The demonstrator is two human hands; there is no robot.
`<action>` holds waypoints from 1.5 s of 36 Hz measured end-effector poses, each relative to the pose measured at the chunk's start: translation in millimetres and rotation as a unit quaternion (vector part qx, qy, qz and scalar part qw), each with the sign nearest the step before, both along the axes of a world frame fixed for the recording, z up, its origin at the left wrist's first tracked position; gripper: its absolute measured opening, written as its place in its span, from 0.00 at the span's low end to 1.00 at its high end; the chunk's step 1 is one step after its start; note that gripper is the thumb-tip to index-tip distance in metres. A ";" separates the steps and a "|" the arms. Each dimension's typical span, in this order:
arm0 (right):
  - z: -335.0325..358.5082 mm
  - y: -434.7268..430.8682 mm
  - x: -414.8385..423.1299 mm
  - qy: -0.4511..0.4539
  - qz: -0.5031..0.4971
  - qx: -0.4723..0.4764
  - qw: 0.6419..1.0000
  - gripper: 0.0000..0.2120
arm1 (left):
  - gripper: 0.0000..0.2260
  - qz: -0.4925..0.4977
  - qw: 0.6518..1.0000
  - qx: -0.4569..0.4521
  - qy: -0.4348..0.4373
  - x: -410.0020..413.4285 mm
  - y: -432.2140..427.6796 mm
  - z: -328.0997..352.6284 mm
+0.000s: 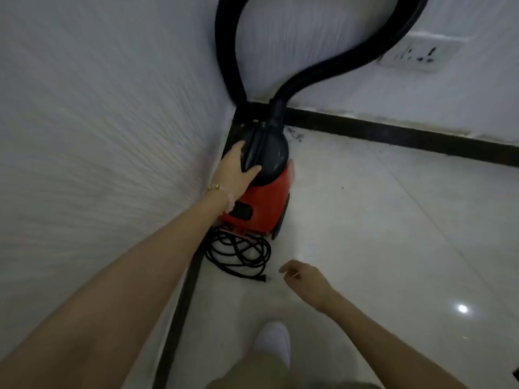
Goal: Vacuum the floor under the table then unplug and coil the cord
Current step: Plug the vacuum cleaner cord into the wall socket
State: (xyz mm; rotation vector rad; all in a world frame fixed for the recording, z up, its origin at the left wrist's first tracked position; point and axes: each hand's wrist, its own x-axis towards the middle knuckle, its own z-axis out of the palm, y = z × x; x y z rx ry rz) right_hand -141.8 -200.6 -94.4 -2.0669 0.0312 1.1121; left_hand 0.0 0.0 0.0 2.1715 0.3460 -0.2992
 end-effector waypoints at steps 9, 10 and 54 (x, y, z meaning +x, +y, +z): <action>-97.8 19.4 -1.2 -0.126 0.171 0.001 0.977 0.20 | 0.22 0.000 0.992 -0.107 -0.073 23.2 -0.6 -48.5; -105.7 21.9 -2.5 -0.139 0.178 0.000 0.974 0.20 | 0.21 0.004 0.990 -0.117 -0.080 24.7 -1.0 -50.7; -15.9 -146.2 96.3 -0.046 -0.512 0.280 0.811 0.06 | 0.13 0.068 0.995 -0.031 -0.067 50.7 -22.6 -41.1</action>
